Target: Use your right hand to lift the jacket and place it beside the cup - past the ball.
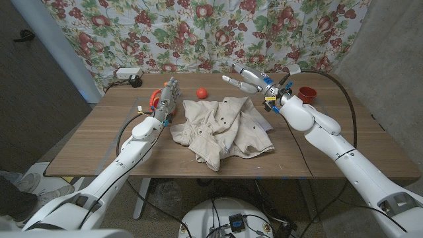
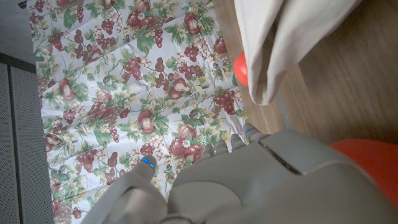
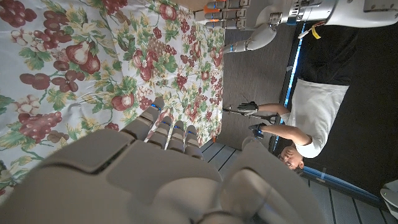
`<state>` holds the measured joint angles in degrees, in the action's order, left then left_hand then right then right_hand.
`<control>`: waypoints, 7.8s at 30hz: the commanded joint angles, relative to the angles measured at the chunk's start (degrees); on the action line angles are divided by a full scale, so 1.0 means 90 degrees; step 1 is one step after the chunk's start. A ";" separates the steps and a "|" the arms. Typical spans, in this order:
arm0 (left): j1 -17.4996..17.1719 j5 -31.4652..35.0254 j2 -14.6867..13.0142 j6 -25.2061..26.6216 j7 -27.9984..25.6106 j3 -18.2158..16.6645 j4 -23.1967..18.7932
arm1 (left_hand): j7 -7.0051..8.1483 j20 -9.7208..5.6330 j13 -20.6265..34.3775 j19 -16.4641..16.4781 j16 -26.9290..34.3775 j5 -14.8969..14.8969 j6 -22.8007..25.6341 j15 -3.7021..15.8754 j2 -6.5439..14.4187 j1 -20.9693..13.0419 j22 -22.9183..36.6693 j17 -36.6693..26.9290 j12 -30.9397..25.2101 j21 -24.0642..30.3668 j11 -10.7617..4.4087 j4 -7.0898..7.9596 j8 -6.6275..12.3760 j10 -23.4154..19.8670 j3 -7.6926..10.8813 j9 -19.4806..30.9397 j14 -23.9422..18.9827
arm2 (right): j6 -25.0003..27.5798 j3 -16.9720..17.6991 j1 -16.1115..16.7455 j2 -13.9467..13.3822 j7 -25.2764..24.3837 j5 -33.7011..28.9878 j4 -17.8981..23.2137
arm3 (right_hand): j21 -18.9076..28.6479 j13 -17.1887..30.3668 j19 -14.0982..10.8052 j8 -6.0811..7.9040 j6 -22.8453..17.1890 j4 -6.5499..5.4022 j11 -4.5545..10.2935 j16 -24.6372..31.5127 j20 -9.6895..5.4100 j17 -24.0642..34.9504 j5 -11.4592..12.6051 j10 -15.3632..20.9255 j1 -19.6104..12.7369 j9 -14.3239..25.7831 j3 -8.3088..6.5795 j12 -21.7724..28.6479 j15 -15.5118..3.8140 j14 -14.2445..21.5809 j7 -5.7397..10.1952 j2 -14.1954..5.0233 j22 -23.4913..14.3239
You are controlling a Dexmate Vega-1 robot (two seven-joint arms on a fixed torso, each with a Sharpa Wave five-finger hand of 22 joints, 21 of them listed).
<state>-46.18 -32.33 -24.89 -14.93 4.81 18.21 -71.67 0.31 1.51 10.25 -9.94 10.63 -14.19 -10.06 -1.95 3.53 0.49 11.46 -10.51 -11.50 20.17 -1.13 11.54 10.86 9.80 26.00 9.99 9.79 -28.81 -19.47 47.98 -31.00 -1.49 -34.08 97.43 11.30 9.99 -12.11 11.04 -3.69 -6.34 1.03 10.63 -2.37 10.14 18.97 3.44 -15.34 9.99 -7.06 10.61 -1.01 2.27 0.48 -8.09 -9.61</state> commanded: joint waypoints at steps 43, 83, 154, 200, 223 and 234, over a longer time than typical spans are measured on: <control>0.0067 -0.0016 0.0014 0.0022 0.0067 0.0021 0.0150 | 0.0039 0.0091 0.0029 -0.0799 0.0042 -0.0046 -0.1286 -0.0018 0.0797 -0.0021 0.0011 -0.0012 -0.0011 0.0003 0.0043 -0.0018 -0.0006 0.1450 -0.0016 0.0027 0.1458 | 0.0482 -0.0913 -0.0513 -0.0437 0.0363 -0.1127 0.0289 | -0.0007 0.0038 -0.0097 -0.0046 0.0084 -0.0045 -0.0023 0.0011 0.0144 0.0021 -0.0043 -0.0132 0.0055 0.0047 -0.0068 -0.0025 0.0001 -0.0002 0.0125 -0.0032 -0.0022; 0.0048 -0.0012 -0.0002 0.0040 0.0058 0.0026 0.0099 | 0.0151 0.0237 0.0035 -0.0783 0.0032 -0.0046 -0.1292 -0.0069 0.0792 -0.0020 0.0011 -0.0014 -0.0004 -0.0006 0.0128 -0.0019 -0.0022 0.1469 -0.0027 0.0031 0.1483 | 0.1531 -0.1545 -0.0531 -0.0728 0.0773 -0.2276 0.0844 | -0.0088 0.0043 0.0199 -0.0073 0.0244 -0.0009 0.0109 -0.0019 0.1611 0.0013 -0.0141 -0.0463 0.0123 0.0053 -0.0012 -0.0055 0.0057 -0.0207 0.0434 0.0219 -0.0035; 0.0155 -0.0014 0.0042 0.0068 0.0093 0.0061 0.0298 | 0.0150 0.0242 0.0037 -0.0768 0.0039 -0.0052 -0.1294 -0.0116 0.0793 -0.0022 0.0015 -0.0014 0.0000 -0.0033 0.0168 -0.0020 -0.0029 0.1477 -0.0032 0.0033 0.1473 | 0.2089 -0.2392 -0.0886 -0.0781 0.1352 -0.2966 0.0638 | -0.0034 0.0044 0.0271 -0.0068 0.0522 0.0202 0.0178 0.0013 0.1637 0.0008 -0.0226 -0.0717 0.0009 0.0058 0.0087 -0.0022 0.0180 -0.0346 0.0564 0.0471 -0.0056; 0.0453 0.0071 0.0143 0.0075 0.0184 0.0203 0.0625 | 0.0158 0.0258 0.0038 -0.0773 0.0037 -0.0051 -0.1305 -0.0121 0.0793 -0.0020 0.0016 -0.0018 0.0000 -0.0045 0.0184 -0.0019 -0.0030 0.1487 -0.0039 0.0034 0.1474 | 0.2027 -0.2749 -0.1105 -0.0754 0.1457 -0.3102 0.0213 | -0.0020 0.0046 0.0210 -0.0090 0.0792 0.0368 0.0194 0.0014 0.1642 0.0011 -0.0247 -0.0920 -0.0116 0.0060 0.0152 -0.0038 0.0184 -0.0421 0.0575 0.0633 -0.0058; 0.0500 0.0092 0.0143 0.0094 0.0181 0.0227 0.0645 | 0.0161 0.0248 0.0038 -0.0773 0.0037 -0.0052 -0.1309 -0.0108 0.0793 -0.0019 0.0017 -0.0019 -0.0003 -0.0051 0.0183 -0.0018 -0.0030 0.1485 -0.0042 0.0034 0.1474 | 0.2010 -0.2900 -0.1206 -0.0683 0.1495 -0.3082 -0.0018 | -0.0022 0.0047 0.0198 -0.0066 0.0821 0.0413 0.0168 0.0006 0.1642 0.0015 -0.0251 -0.0992 -0.0152 0.0062 0.0171 -0.0035 0.0183 -0.0481 0.0585 0.0660 -0.0056; 0.0502 0.0098 0.0153 0.0116 0.0185 0.0251 0.0621 | 0.0160 0.0251 0.0038 -0.0773 0.0037 -0.0052 -0.1310 -0.0116 0.0794 -0.0020 0.0017 -0.0019 -0.0001 -0.0053 0.0189 -0.0019 -0.0029 0.1491 -0.0043 0.0034 0.1473 | 0.2079 -0.2947 -0.1197 -0.0677 0.1551 -0.3091 -0.0056 | -0.0024 0.0048 0.0195 -0.0068 0.0871 0.0408 0.0175 0.0004 0.1643 0.0021 -0.0256 -0.1059 -0.0132 0.0065 0.0186 -0.0042 0.0199 -0.0521 0.0636 0.0653 -0.0055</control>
<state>-41.75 -31.50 -23.59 -14.16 6.43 20.23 -65.78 1.32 3.48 10.25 -9.80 10.63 -14.42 -10.06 -2.67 3.53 0.49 11.47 -10.51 -11.50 19.67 0.22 11.31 10.60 10.11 25.76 9.99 9.89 -10.62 -45.56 37.25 -37.17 11.94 -61.98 97.38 10.86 10.26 -9.86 10.31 3.81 -3.02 2.65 10.31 12.16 10.15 16.75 -5.37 -16.46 10.25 -5.31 10.16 0.62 -1.85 5.92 -2.27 -10.00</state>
